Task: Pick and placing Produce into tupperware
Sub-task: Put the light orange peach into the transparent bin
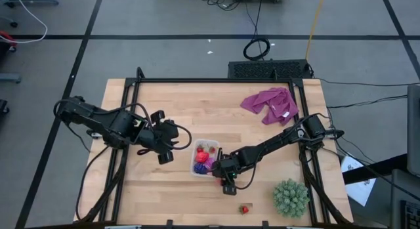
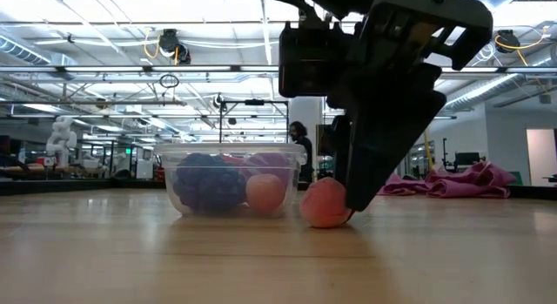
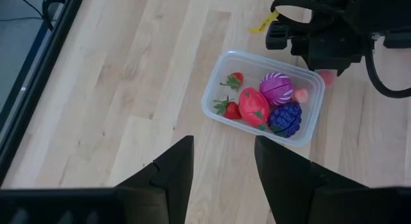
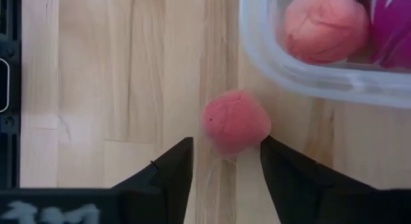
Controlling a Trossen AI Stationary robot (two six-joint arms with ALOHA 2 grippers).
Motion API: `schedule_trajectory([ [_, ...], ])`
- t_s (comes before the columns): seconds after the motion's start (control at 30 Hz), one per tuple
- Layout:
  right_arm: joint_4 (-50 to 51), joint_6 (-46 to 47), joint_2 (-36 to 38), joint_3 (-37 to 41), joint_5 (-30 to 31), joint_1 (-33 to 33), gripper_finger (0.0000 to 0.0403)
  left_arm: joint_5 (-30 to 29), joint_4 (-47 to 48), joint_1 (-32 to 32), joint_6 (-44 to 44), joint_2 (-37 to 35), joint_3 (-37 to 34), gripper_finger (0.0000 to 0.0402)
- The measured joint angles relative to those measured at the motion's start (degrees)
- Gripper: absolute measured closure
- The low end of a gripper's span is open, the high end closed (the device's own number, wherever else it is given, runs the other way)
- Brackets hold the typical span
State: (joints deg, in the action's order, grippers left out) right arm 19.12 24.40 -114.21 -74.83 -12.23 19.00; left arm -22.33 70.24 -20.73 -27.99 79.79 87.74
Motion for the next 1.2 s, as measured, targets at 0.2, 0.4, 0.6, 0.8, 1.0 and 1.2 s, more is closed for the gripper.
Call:
schedule_trajectory([
  [0.2, 0.0, -0.8, 0.0, 0.0, -0.3, 0.0, 0.0206, 0.0, 0.0, 0.0, 0.0, 0.0, 0.0, 0.0231],
  [0.4, -0.6, -1.6, 0.0, 0.0, -1.4, -0.4, 0.0196, 0.0, 0.0, 0.0, 0.0, 0.0, 0.0, 0.0231],
  [0.6, -0.7, -2.6, 0.0, 0.1, -1.8, -1.1, 0.0195, 0.0, 0.0, 0.0, 0.0, 0.0, 0.0, 0.0231],
  [0.8, -1.1, -3.0, 0.0, 0.1, -1.8, -1.6, 0.0195, 0.0, 0.0, 0.0, 0.0, 0.0, 0.0, 0.0231],
  [1.0, -1.9, -3.0, 0.0, 0.1, -1.5, -2.2, 0.0195, 0.0, 0.0, 0.0, 0.1, 0.0, 0.0, 0.0231],
  [1.2, -2.2, -2.7, 0.0, 0.1, -1.5, -2.1, 0.0195, 0.0, 0.0, 0.0, 0.1, 0.0, 0.0, 0.0231],
])
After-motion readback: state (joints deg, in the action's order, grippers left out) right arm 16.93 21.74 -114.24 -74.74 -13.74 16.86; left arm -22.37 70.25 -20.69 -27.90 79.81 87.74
